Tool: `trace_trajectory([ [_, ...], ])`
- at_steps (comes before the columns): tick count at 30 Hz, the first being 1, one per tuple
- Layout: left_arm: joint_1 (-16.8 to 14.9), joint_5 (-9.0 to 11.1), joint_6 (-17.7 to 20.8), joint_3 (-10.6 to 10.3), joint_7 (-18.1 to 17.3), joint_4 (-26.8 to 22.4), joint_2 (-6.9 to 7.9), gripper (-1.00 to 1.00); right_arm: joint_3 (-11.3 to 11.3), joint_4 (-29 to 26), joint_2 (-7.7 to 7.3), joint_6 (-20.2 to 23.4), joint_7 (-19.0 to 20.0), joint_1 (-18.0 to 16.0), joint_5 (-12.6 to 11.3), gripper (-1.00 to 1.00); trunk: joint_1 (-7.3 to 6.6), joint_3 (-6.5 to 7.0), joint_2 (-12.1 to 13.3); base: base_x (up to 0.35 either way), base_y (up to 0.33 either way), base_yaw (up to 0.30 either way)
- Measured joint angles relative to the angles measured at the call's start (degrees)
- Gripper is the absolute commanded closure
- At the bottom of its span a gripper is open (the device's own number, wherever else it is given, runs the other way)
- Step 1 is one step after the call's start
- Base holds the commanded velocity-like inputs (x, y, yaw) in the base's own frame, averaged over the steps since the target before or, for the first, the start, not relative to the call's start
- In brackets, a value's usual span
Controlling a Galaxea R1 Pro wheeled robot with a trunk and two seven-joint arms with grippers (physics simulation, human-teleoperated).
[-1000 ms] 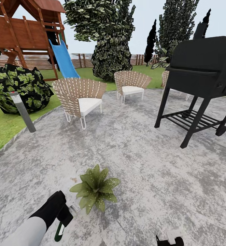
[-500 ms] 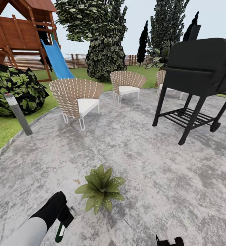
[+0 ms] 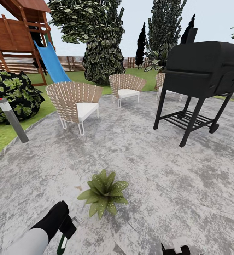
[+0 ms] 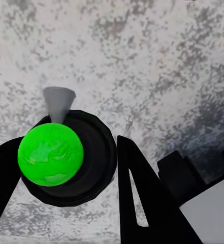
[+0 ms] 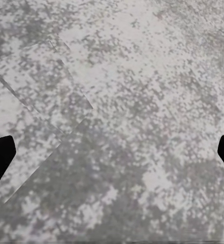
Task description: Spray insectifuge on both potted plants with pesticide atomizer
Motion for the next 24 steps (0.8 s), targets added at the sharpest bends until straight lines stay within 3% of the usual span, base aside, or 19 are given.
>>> trace_trajectory([
  [4, 0.1, 0.0, -0.1, 0.2, 0.2, 0.0, -0.01, 1.0, 0.0, 0.0, 0.0, 0.0, 0.0, 0.0, 0.0, -1.0, 0.0, 0.1, 0.0, 0.019, 0.038, -0.251],
  [14, 0.1, 0.6, 0.0, 0.3, 2.4, 0.0, -0.13, 1.0, 0.0, -0.1, 0.0, 0.0, 0.0, 0.0, 0.0, -1.0, 0.0, 0.36, 0.0, 0.086, 0.263, -0.26],
  [18, 0.1, 0.3, -0.3, 0.3, 2.3, 0.1, -0.02, 1.0, 0.0, 0.0, 0.0, 0.0, 0.0, 0.0, 0.1, -1.0, 0.0, 0.48, 0.0, -0.015, 0.043, -0.261],
  [21, 3.4, 0.0, -3.2, 0.0, 2.1, 0.0, 0.51, 1.0, 0.0, 0.0, 0.0, 0.0, 0.0, 0.0, 0.1, -1.0, 0.0, 0.58, 0.0, 0.0, 0.001, -0.222],
  [24, 3.9, 0.3, -7.8, 0.3, 1.9, -0.1, 0.57, 1.0, 0.0, 0.1, -0.01, 0.0, 0.0, 0.0, 0.1, -1.0, 0.0, 0.63, 0.0, 0.0, 0.0, -0.058],
])
